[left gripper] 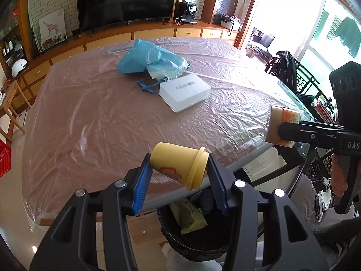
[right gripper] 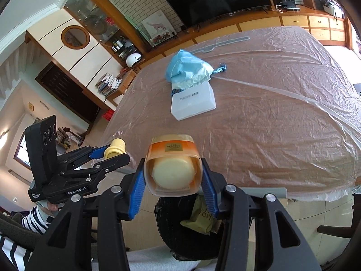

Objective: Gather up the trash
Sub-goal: 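Carry the yellow cup and orange jar in both tools over the bin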

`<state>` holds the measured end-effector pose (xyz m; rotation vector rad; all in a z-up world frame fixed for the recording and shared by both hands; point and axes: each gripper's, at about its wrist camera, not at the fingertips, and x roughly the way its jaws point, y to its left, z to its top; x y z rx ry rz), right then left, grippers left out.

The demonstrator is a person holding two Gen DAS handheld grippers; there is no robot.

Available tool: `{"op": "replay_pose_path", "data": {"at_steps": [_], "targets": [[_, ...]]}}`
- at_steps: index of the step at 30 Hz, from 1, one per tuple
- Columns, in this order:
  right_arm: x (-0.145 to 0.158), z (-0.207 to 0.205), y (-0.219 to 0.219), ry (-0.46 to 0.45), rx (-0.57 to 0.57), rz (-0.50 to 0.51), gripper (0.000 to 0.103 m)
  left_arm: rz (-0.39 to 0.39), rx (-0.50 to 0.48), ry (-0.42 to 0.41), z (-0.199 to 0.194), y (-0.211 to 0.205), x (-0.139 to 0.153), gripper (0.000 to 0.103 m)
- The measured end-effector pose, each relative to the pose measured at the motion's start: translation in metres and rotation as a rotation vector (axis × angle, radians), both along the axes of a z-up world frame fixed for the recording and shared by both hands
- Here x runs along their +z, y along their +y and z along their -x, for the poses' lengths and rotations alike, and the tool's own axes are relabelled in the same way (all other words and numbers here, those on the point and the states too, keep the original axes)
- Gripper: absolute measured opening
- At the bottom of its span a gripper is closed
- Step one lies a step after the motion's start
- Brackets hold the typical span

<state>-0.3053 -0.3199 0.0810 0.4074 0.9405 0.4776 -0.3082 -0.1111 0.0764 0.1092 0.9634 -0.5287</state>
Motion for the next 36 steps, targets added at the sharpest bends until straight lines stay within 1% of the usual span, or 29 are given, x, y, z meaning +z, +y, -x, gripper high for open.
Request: {"op": "replay_pose_path", "data": {"at_steps": [7, 17, 23, 36], "targets": [[0.0, 0.023, 0.005, 0.004, 0.058, 0.025, 0.045, -0.001, -0.011, 0.021, 0.021, -0.005, -0.005, 0.05], [-0.008, 0.047, 0.003, 0.039, 0.11, 0.036, 0.045, -0.017, -0.065, 0.049, 0.049, -0.018, -0.014, 0.05], [-0.016, 0.058, 0.002, 0.065, 0.122, 0.051, 0.045, -0.062, -0.101, 0.064, 0.066, -0.028, -0.024, 0.05], [-0.051, 0.068, 0.01, 0.124, 0.155, 0.136, 0.045, -0.128, -0.12, 0.126, 0.081, -0.034, -0.058, 0.05]]}}
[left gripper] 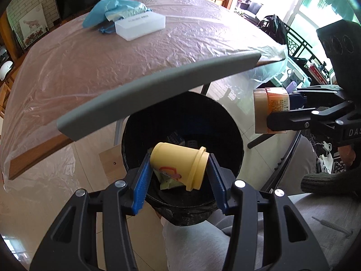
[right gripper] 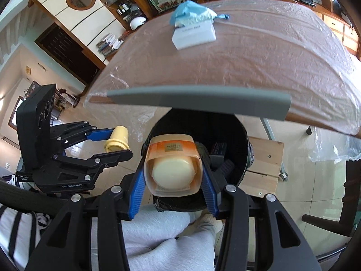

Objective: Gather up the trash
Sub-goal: 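Carry the yellow cup and orange jar in both tools over the bin, then open both tools to drop the cup and jar into the bin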

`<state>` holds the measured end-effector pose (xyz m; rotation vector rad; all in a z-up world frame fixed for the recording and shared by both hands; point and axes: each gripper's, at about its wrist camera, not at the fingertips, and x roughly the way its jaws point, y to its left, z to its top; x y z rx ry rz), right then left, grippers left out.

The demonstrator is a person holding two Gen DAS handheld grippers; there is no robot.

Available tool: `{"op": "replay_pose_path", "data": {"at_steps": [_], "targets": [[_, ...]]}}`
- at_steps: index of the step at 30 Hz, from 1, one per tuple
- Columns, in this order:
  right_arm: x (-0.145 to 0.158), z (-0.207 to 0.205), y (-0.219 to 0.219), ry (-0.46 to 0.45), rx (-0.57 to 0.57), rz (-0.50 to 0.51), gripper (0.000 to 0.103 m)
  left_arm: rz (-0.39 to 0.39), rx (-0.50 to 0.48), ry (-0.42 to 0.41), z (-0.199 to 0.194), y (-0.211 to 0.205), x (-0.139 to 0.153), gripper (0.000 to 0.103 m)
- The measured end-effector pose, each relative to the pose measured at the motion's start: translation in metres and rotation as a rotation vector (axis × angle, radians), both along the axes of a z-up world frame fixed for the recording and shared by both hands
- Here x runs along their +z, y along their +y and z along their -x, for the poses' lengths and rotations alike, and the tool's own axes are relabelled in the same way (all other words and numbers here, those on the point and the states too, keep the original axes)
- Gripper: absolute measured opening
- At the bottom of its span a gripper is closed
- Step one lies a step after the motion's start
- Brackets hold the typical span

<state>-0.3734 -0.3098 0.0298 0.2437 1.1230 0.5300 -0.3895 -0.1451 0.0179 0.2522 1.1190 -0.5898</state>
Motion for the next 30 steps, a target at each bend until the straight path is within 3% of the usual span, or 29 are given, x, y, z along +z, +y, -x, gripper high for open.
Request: {"op": "replay_pose_path", "data": {"at_steps": [30], "targets": [[-0.058, -0.021, 0.023, 0.053, -0.014, 0.165, 0.045, -0.126, 0.074, 0.05, -0.021, -0.008, -0.062, 0.05]]}}
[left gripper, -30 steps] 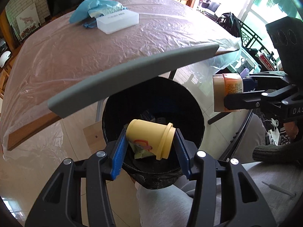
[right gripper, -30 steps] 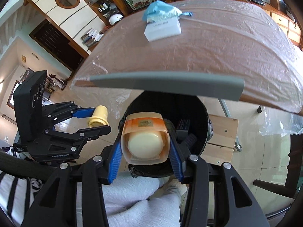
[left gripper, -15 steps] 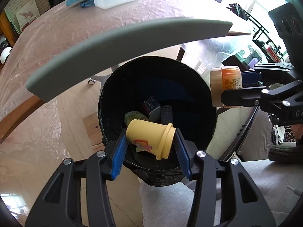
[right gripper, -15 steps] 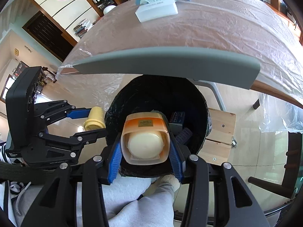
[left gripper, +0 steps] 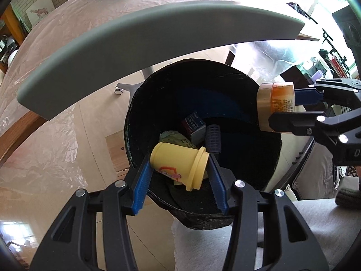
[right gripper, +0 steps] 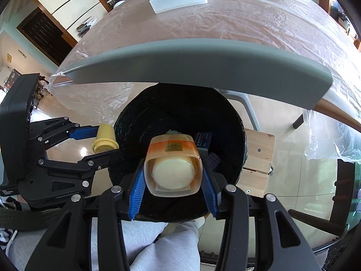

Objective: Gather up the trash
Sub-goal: 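Open both tools to drop the cup and jar into the bin, then grasp the blue bag with the left tool while the right tool grasps the white plastic box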

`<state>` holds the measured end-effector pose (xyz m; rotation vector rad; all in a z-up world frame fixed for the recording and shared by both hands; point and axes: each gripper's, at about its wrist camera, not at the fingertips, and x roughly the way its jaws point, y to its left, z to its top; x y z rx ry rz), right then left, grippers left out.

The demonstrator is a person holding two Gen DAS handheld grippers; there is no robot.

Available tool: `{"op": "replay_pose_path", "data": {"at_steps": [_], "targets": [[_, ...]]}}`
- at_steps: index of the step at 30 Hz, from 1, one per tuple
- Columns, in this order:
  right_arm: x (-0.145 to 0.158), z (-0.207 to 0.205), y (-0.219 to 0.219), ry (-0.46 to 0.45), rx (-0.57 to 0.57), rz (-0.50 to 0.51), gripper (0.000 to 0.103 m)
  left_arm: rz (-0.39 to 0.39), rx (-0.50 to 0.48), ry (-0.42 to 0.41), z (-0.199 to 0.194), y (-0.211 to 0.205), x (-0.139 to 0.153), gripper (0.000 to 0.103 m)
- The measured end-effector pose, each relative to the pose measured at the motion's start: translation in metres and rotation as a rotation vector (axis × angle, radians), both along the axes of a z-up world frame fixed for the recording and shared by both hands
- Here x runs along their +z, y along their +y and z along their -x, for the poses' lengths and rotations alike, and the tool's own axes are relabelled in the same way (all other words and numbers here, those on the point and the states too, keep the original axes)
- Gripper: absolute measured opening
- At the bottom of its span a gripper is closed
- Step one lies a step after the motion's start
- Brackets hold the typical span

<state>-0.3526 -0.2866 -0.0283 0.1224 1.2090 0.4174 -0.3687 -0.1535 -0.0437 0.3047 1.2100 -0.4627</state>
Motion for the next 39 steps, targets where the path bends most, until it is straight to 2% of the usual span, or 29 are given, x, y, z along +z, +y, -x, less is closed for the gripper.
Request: {"op": "replay_pose_path", "data": {"at_steps": [13, 15, 16, 17, 18, 19, 23, 26, 29, 30, 32, 35, 39], "targets": [[-0.009, -0.006, 0.011, 0.015, -0.009, 0.045, 0.045, -0.006, 0.013, -0.003, -0.013, 0.0, -0.006, 0.05], [-0.009, -0.006, 0.012, 0.014, -0.01, 0.053, 0.045, 0.021, 0.013, -0.011, -0.014, 0.001, -0.002, 0.05], [-0.008, -0.005, 0.011, 0.011, -0.013, 0.057, 0.047, 0.04, 0.014, -0.007, -0.015, 0.001, -0.001, 0.058], [-0.007, -0.005, 0.01, 0.006, -0.014, 0.053, 0.051, 0.054, 0.014, 0.0, -0.015, 0.001, 0.001, 0.072], [-0.004, -0.003, 0.008, -0.004, -0.021, 0.045, 0.065, 0.069, 0.014, 0.0, -0.016, 0.002, 0.003, 0.076], [-0.001, -0.001, 0.006, -0.017, -0.033, 0.044, 0.075, 0.072, 0.013, -0.004, -0.015, 0.002, 0.005, 0.078], [0.013, 0.007, -0.001, -0.052, -0.045, 0.058, 0.076, 0.06, 0.002, 0.001, -0.013, 0.003, 0.01, 0.078], [0.032, 0.014, -0.007, -0.106, -0.042, 0.078, 0.077, 0.1, 0.0, -0.016, -0.008, 0.011, 0.032, 0.078], [0.063, 0.026, -0.011, -0.201, -0.044, 0.107, 0.088, 0.169, 0.0, -0.054, -0.006, 0.025, 0.068, 0.079], [0.077, 0.028, -0.013, -0.248, -0.053, 0.116, 0.093, 0.19, 0.002, -0.084, -0.007, 0.032, 0.084, 0.081], [0.092, 0.027, -0.015, -0.297, -0.066, 0.117, 0.097, 0.207, 0.016, -0.153, -0.016, 0.042, 0.111, 0.099], [0.114, 0.011, -0.011, -0.366, -0.088, 0.12, 0.099, 0.228, 0.064, -0.223, -0.047, 0.057, 0.143, 0.101], [0.125, -0.023, 0.007, -0.403, -0.097, 0.143, 0.099, 0.25, 0.14, -0.207, -0.11, 0.066, 0.163, 0.101]]}}
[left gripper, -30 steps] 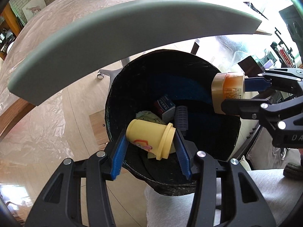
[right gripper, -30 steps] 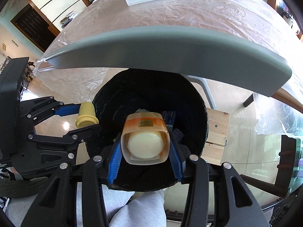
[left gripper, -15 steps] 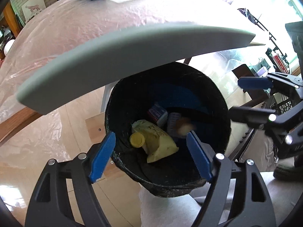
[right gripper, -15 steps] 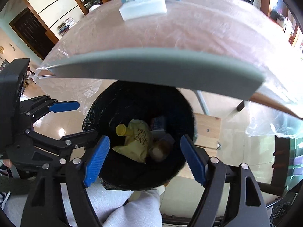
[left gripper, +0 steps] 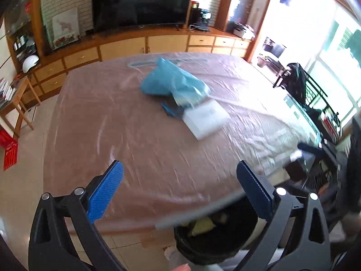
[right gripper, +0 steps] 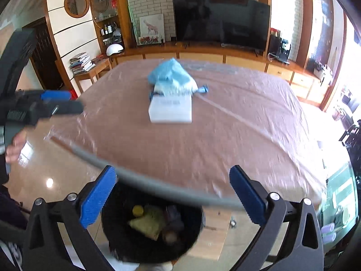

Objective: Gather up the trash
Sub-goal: 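Grasp the blue bag with the left tool while the right tool grasps the white plastic box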

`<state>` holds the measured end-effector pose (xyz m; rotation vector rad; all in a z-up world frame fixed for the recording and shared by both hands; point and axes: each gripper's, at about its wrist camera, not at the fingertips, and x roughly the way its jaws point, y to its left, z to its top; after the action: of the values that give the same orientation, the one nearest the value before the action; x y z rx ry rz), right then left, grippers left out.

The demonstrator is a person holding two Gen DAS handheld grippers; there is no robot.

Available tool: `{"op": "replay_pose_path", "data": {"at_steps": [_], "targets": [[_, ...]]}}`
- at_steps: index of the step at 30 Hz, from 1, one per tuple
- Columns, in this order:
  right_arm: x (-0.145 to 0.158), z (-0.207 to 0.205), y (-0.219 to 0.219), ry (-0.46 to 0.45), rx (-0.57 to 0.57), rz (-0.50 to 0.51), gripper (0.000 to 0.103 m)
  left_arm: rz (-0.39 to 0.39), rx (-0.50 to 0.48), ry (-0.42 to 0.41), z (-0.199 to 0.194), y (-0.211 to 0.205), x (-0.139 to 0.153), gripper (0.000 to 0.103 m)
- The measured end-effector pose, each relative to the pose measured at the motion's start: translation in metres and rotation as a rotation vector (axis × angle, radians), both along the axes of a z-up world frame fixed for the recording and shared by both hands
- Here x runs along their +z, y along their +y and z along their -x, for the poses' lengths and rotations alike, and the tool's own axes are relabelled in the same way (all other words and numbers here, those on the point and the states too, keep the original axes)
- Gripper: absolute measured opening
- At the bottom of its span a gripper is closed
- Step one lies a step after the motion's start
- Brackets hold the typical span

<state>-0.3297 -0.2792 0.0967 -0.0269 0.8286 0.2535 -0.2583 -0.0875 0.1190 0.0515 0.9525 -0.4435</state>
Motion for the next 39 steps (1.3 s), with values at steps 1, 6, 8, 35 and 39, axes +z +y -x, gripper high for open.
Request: {"op": "replay_pose_path", "data": {"at_steps": [1, 6, 8, 35, 39], "targets": [[0.001, -0.01, 0.005, -0.001, -0.003, 0.004, 0.099, 0.014, 0.005, 0.008, -0.015, -0.002, 0.003, 0.101], [-0.002, -0.056, 0.035, -0.001, 0.024, 0.03, 0.099, -0.002, -0.02, 0.017, -0.083, -0.022, 0.004, 0.101], [-0.008, -0.075, 0.046, 0.008, 0.026, 0.06, 0.099, -0.03, -0.07, 0.017, -0.107, -0.033, -0.001, 0.101], [-0.052, -0.174, 0.055, 0.108, -0.077, 0.032, 0.099, -0.135, -0.238, 0.13, -0.219, -0.085, -0.058, 0.101], [-0.055, -0.178, 0.053, 0.117, -0.076, 0.042, 0.099, -0.168, -0.246, 0.147, -0.224, -0.09, -0.068, 0.101]]}}
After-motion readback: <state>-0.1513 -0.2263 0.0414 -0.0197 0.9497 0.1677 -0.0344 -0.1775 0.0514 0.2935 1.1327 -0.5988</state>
